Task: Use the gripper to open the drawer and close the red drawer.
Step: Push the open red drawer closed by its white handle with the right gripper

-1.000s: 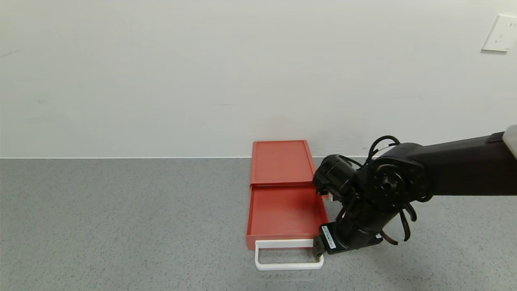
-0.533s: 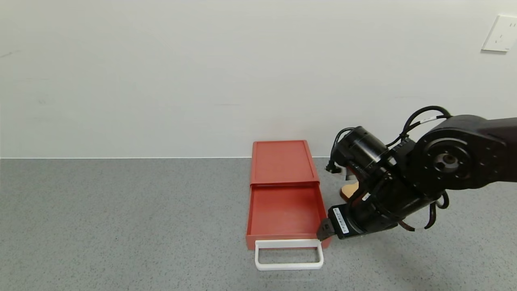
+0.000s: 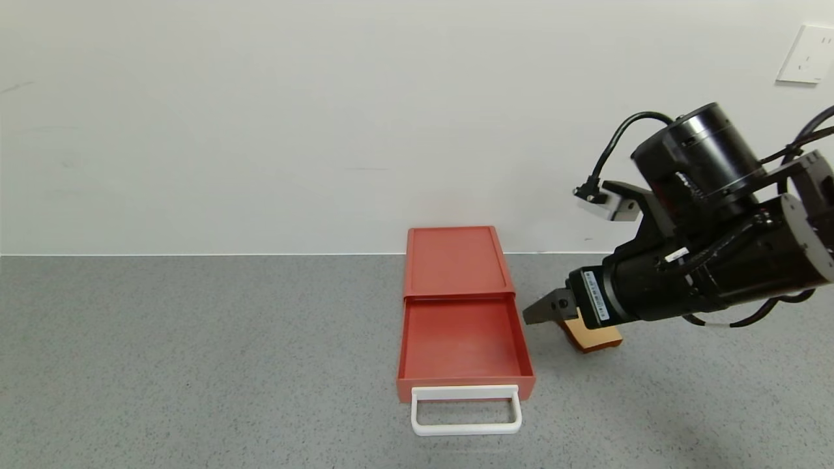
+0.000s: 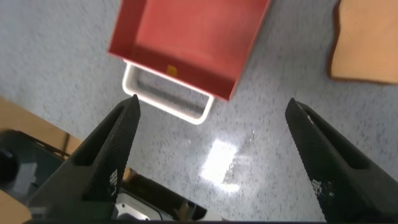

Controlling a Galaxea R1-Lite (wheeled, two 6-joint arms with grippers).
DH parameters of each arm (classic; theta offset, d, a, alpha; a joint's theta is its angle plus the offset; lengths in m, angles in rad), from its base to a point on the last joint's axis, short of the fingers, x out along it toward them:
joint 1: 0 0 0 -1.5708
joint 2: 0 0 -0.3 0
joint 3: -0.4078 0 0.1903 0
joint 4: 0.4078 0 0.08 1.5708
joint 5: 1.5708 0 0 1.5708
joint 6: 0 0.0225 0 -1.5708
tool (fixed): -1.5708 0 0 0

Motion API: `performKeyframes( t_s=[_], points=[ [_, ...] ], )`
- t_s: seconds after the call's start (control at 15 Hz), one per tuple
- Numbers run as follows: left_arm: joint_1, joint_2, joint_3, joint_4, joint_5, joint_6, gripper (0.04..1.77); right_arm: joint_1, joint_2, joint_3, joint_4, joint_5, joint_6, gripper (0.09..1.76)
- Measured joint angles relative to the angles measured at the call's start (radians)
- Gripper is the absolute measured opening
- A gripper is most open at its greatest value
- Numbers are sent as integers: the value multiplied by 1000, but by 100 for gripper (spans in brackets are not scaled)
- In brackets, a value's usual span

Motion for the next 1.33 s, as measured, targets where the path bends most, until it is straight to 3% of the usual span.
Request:
performKeyframes(
  t_s=[0.47, 0.8, 1.33],
  points=[
    [0, 0, 0, 0, 0, 0, 172, -106, -52, 84, -212, 8, -2, 171],
    [0, 0, 0, 0, 0, 0, 172, -186, -54, 91, -231, 65, -1, 171],
    [0, 0, 0, -1, 0, -1, 172, -202, -54, 89, -231, 71, -3, 171]
  ],
)
